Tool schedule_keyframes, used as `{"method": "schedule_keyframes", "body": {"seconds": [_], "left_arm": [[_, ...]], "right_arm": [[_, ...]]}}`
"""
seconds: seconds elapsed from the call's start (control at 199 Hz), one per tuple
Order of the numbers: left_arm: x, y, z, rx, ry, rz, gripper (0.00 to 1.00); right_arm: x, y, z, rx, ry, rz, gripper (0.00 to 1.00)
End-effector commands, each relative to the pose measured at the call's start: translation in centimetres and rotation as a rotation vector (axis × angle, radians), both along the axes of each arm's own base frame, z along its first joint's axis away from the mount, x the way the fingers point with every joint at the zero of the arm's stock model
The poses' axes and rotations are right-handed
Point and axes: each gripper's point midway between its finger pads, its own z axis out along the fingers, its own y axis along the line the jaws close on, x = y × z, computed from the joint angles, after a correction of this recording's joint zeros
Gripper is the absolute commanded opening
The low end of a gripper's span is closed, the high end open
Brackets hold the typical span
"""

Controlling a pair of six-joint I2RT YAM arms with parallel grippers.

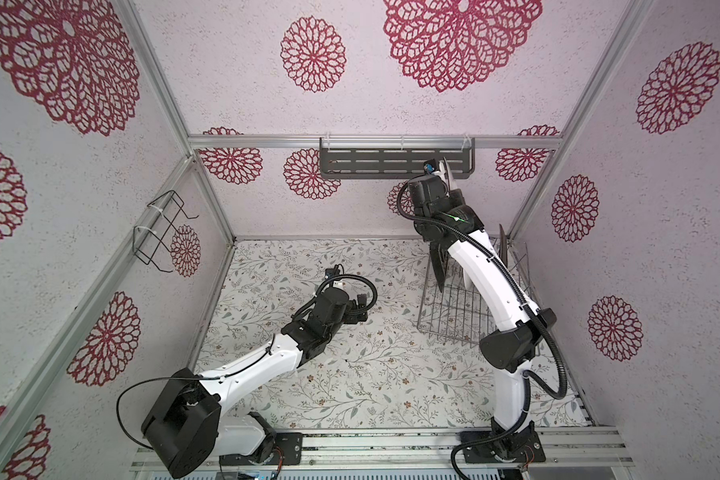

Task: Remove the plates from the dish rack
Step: 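Lift the white square plate up out of the rack with the right gripper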

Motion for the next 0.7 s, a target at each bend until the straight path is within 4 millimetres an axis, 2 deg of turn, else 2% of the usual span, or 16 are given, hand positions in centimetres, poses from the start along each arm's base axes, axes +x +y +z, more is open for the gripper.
{"method": "schedule_keyframes", "body": {"seconds": [0.0, 0.111, 0.216, 0.307, 0.583, 0.694], "left_arm": [[-0.1, -0.1, 2.4, -0.024, -0.042, 0.004, 0.97], [-0.4, 0.2, 2.8, -0.032, -0.045, 0.013, 0.97], [-0.7, 0.4, 3.3, -0.045, -0.048, 0.017, 0.97], [-0.9, 0.5, 3.6, -0.062, -0.047, 0.019, 0.97], [-1.9, 1.4, 4.8, -0.105, -0.047, 0.046, 0.97], [-2.6, 2.0, 5.7, -0.163, -0.057, 0.062, 0.97]], "right_arm": [[-4.8, -3.2, 8.9, 0.156, -0.256, -0.045, 0.0], [-6.4, -3.4, 10.2, 0.232, -0.3, 0.001, 0.0], [-7.5, -3.3, 10.6, 0.31, -0.33, 0.065, 0.0], [-9.2, -3.8, 11.2, 0.387, -0.371, 0.106, 0.0], [-13.8, -4.2, 11.3, 0.651, -0.464, 0.267, 0.0], [-15.2, -3.1, 10.7, 0.81, -0.521, 0.386, 0.0]]}}
